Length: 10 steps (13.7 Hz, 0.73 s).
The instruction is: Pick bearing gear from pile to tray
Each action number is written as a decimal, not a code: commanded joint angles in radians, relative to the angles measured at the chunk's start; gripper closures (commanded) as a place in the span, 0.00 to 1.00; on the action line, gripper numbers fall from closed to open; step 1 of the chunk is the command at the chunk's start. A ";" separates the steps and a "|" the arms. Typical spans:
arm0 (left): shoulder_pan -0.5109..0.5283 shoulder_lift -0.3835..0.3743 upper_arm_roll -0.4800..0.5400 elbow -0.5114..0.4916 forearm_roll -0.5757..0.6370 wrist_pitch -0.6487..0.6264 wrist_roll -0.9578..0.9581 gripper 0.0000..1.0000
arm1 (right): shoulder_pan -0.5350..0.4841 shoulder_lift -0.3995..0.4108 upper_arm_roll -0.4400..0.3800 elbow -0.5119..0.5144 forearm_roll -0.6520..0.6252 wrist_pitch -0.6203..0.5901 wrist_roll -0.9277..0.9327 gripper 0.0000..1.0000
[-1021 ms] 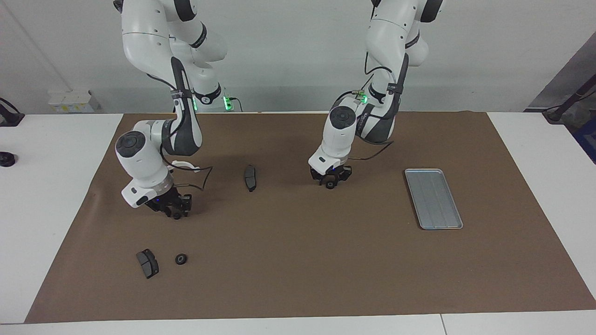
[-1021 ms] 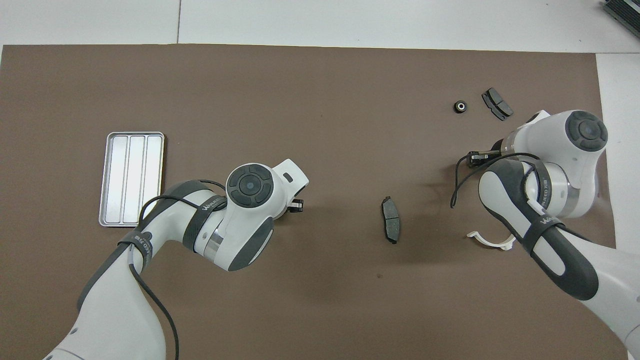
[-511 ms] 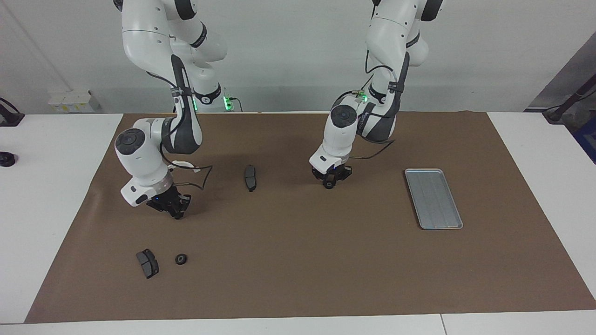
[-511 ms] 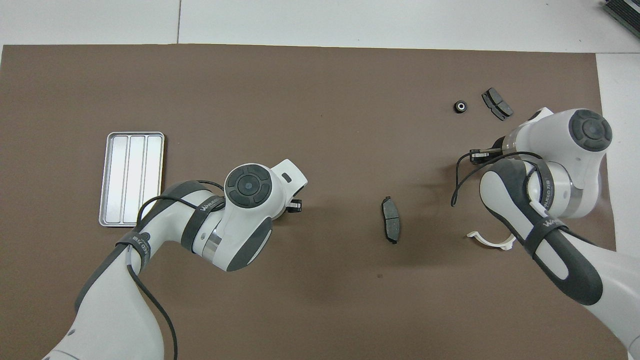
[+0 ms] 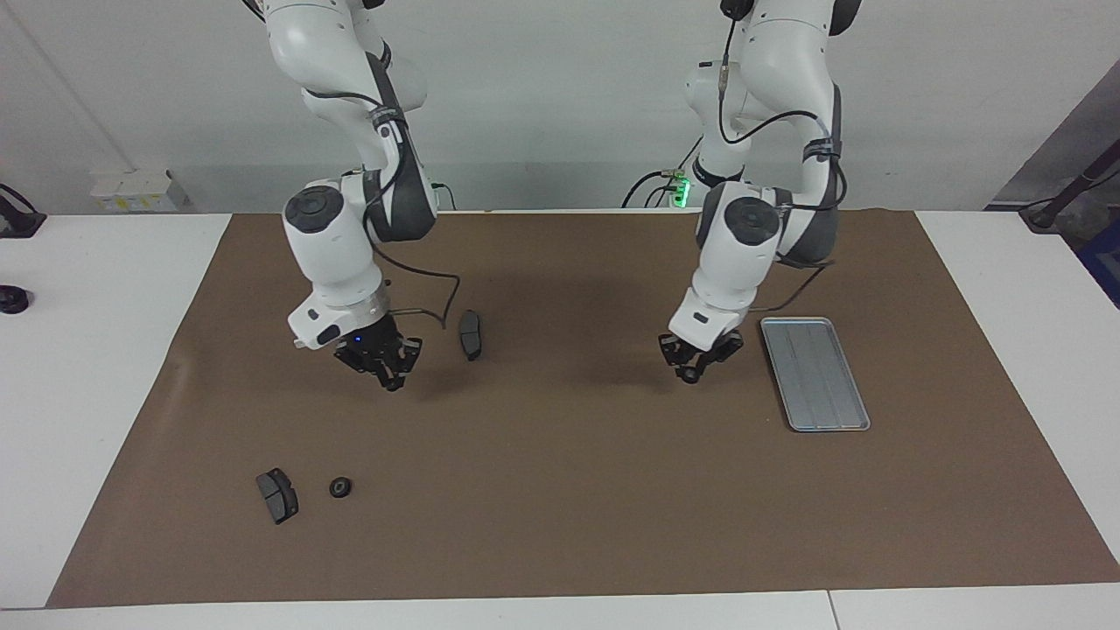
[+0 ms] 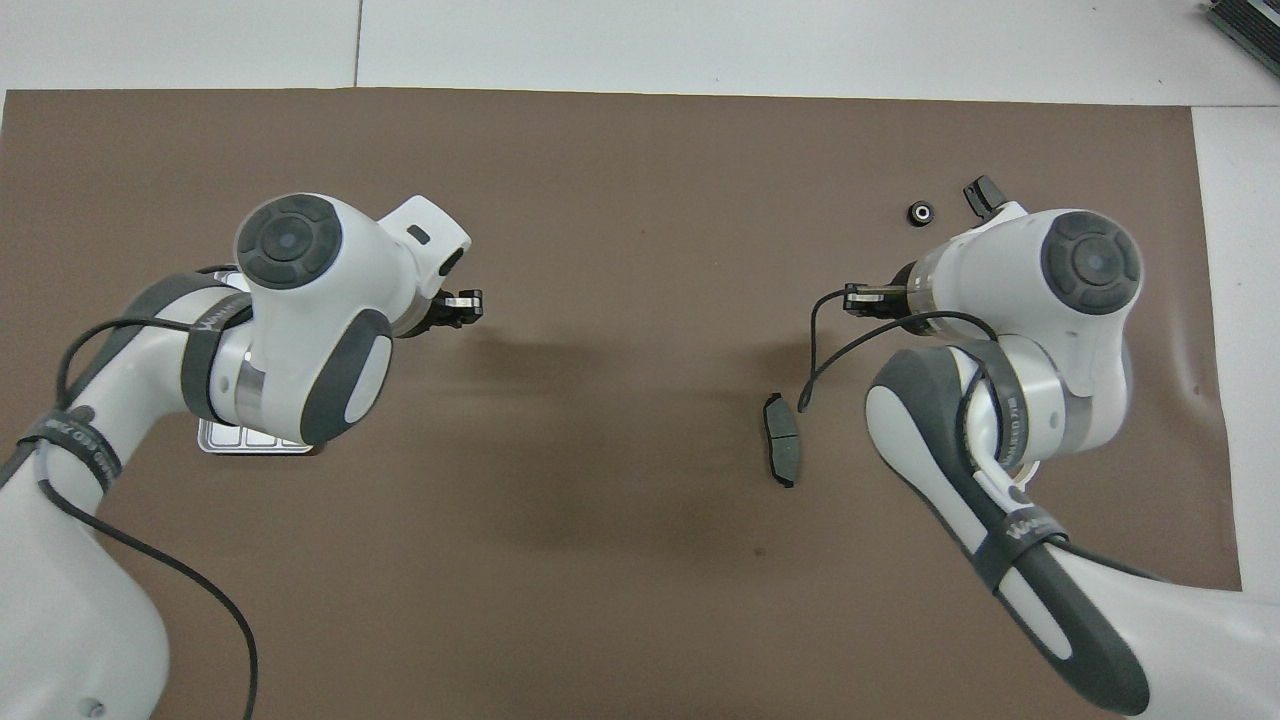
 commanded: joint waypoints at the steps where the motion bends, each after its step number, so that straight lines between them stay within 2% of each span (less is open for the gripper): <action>1: 0.116 -0.018 -0.012 -0.009 0.012 -0.025 0.134 1.00 | 0.164 0.024 -0.003 0.037 0.020 0.018 0.233 1.00; 5: 0.259 -0.035 -0.012 -0.065 0.009 -0.012 0.338 1.00 | 0.311 0.095 -0.001 0.114 0.015 0.046 0.378 1.00; 10: 0.368 -0.082 -0.012 -0.199 0.008 0.034 0.486 0.99 | 0.452 0.316 -0.003 0.348 -0.058 0.040 0.562 1.00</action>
